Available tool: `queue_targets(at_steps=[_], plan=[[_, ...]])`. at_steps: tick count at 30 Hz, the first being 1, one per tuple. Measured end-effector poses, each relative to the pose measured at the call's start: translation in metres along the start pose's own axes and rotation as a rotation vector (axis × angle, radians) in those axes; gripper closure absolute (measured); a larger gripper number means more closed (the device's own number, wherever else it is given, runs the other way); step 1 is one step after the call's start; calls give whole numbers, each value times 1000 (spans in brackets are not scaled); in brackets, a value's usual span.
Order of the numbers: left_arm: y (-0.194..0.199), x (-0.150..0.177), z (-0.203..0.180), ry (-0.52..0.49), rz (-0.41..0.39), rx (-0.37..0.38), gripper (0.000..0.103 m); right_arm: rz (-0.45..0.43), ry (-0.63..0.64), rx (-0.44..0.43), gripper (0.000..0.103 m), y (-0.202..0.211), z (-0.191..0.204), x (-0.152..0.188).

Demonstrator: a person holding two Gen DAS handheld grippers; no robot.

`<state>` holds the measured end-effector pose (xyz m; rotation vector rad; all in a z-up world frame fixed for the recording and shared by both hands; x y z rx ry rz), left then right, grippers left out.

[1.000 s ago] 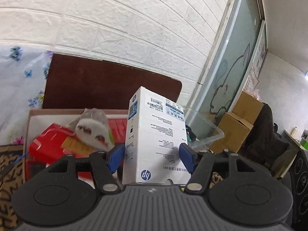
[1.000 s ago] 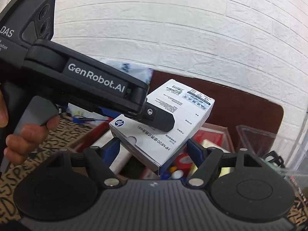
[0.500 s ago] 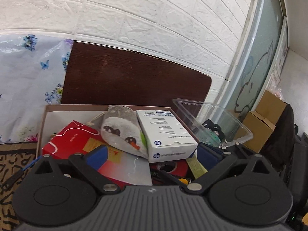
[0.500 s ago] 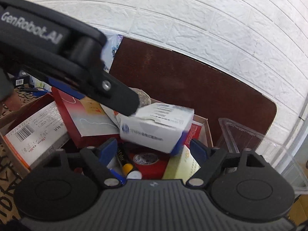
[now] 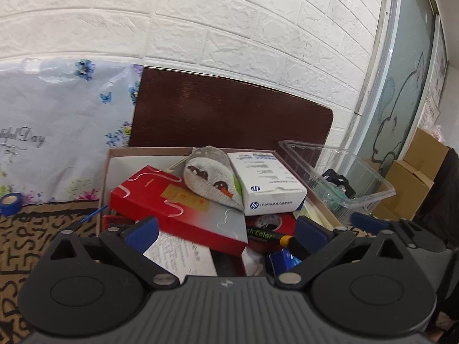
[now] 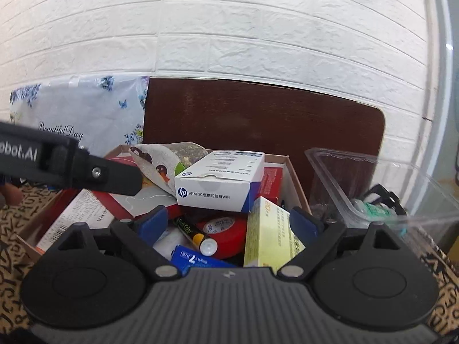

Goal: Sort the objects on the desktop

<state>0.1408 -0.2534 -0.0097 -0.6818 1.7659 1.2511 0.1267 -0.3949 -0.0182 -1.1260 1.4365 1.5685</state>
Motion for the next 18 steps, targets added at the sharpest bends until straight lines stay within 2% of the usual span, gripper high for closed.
queue_targets(at_steps=[1, 6, 12, 18], plan=[[5, 3, -1, -4, 8, -14, 0, 8, -7, 15, 4, 5, 2, 1], [29, 21, -2, -21, 63, -58, 0, 30, -15, 68, 4, 34, 17, 11], [54, 52, 8, 21, 108, -107, 0, 75, -15, 89, 4, 67, 38, 32], [74, 77, 8, -20, 117, -135, 0, 124, -49, 138, 4, 89, 56, 61]])
Point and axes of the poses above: each gripper's, at about its wrist camera, not at the fingertips, and y roughly against the way its jaws point, z to its left, x to its underside, the point moved 2 cm from there along -y, roughly the way its jaws point, and after that the axes turned 9 degrees about -x, right-handed, at the moved point
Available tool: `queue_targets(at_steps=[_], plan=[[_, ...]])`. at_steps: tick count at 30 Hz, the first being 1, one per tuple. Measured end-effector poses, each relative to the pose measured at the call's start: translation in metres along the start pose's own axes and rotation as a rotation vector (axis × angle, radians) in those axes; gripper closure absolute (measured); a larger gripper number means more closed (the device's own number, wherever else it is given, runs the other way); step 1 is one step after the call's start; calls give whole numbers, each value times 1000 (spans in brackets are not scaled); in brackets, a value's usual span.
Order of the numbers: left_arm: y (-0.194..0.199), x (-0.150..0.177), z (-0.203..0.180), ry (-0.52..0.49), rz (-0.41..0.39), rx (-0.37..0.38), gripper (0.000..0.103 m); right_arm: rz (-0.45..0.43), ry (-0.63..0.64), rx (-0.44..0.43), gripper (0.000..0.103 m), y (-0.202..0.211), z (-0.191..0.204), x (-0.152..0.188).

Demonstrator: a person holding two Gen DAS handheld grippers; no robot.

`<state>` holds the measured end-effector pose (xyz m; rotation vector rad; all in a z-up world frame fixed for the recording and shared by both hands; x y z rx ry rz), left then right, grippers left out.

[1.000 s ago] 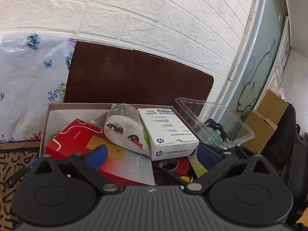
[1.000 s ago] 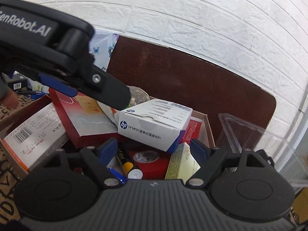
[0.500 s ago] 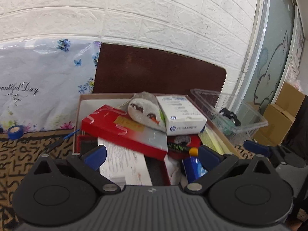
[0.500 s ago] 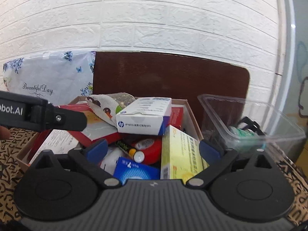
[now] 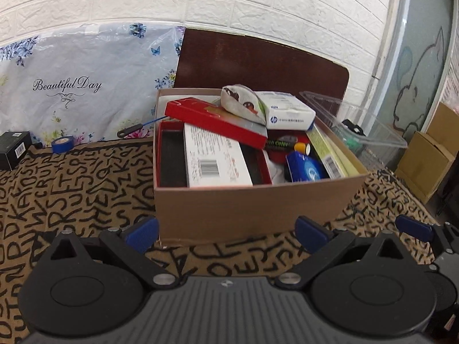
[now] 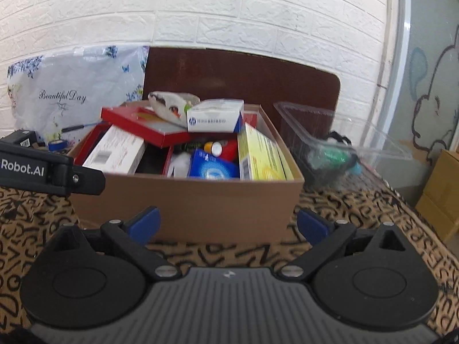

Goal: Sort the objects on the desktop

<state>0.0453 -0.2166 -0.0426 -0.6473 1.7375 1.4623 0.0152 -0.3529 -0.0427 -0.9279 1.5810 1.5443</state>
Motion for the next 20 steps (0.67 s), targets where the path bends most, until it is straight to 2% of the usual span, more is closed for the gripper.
queue_targets(at_steps=[7, 20], plan=[[8, 18, -3, -37, 32, 0, 0, 18, -50, 22, 4, 14, 15, 22], [18, 27, 0, -27, 31, 22, 0, 28, -88, 55, 4, 22, 17, 27]])
Point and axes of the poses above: each gripper's, at about its wrist camera, not at the fingertips, and y roughly against the way its jaws point, z to its left, x to its underside, the point moved 2 cm from there along -y, roughly the way its jaws point, and after that the axes turned 9 degrees about -x, right-handed, at the moved point
